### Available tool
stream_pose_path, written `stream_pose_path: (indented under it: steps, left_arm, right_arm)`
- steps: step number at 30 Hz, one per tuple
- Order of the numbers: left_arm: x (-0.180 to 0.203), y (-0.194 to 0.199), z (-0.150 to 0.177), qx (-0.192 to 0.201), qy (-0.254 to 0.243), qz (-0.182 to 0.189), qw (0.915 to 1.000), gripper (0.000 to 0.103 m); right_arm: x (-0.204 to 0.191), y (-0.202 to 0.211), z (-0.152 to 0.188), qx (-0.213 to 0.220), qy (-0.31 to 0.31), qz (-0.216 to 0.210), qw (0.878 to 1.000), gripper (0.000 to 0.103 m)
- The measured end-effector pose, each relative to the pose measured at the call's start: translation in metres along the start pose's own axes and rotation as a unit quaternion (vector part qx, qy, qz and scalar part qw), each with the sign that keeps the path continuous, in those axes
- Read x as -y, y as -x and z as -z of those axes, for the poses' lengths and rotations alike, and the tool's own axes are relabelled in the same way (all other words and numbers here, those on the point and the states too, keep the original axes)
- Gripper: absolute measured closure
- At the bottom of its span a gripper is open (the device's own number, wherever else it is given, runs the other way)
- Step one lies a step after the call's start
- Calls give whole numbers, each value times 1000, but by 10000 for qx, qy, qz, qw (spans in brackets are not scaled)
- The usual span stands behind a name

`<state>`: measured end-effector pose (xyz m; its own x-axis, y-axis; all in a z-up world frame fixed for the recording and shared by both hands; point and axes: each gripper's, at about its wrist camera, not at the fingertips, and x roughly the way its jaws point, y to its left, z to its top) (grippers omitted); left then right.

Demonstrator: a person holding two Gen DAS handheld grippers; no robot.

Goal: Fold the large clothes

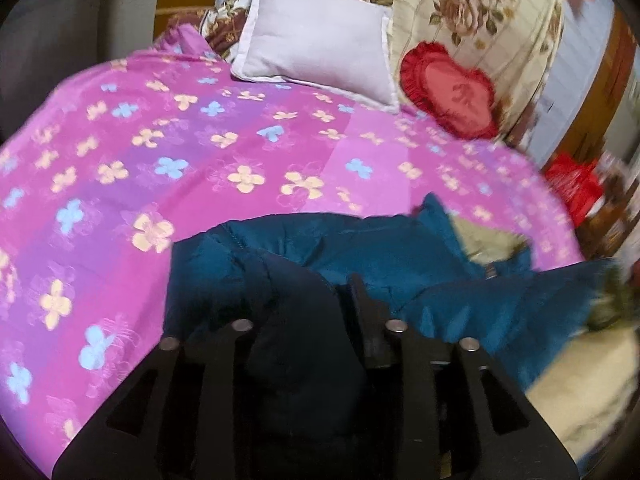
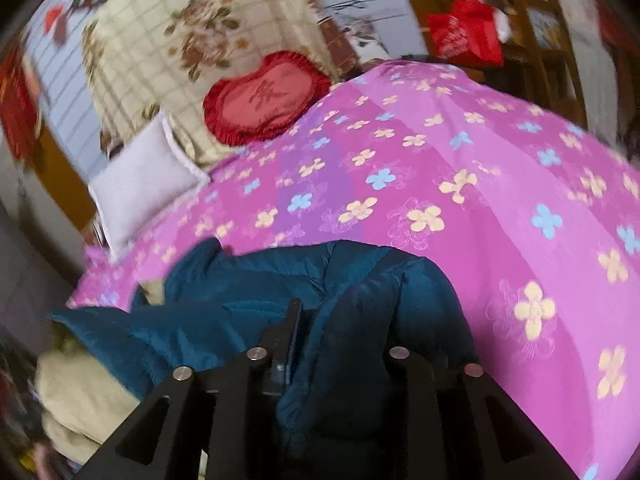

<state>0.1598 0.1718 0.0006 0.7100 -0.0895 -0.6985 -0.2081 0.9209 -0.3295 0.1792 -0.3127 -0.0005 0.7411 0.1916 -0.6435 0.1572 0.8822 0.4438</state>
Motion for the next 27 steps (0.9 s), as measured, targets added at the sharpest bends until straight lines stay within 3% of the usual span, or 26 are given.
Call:
stream_pose_path:
  steps: [1, 3, 5, 6, 10, 13, 15, 18, 20, 23, 27]
  left_arm:
    - [-3, 3, -2, 3, 131, 170, 9998, 59]
    - [-6, 9, -6, 21, 385, 521, 9979, 35]
    - [-1, 16, -8, 48, 391, 616, 9973, 31]
    - [4, 22, -10, 96, 305, 571, 9979, 31]
    - [22, 58, -11, 751, -65, 346, 9966, 31]
    - [34, 87, -2, 1153, -371, 126, 9926, 31]
    - [38, 104, 9, 1290, -523, 61, 9902, 31]
    - [42, 124, 31, 1378, -648, 62, 9883, 31]
    - [43, 128, 50, 1277, -635, 112, 9897, 31]
    - [51, 114, 75, 784, -688, 152, 9944, 31]
    - [70, 86, 93, 341, -977, -115, 9946, 31]
  right_arm:
    - [0, 2, 0, -17, -95, -88, 9999, 70]
    - [-1, 8, 1, 13, -176, -304, 9994, 52]
    - [-5, 15, 3, 103, -102, -374, 9992, 28]
    - [-8, 20, 5, 162, -53, -353, 9992, 25]
    - [-17, 52, 12, 648, 269, -137, 9974, 25]
    - [-30, 77, 20, 854, 832, -391, 9921, 25]
    - [-40, 89, 30, 855, 1262, -625, 9863, 25]
    - [-51, 95, 51, 517, 1937, -806, 9764, 25]
    - [-49, 93, 62, 370, 2085, -775, 9742, 25]
    - [-41, 75, 65, 39, 2032, -594, 9773, 25]
    - [-31, 45, 60, -435, 1775, -286, 9827, 25]
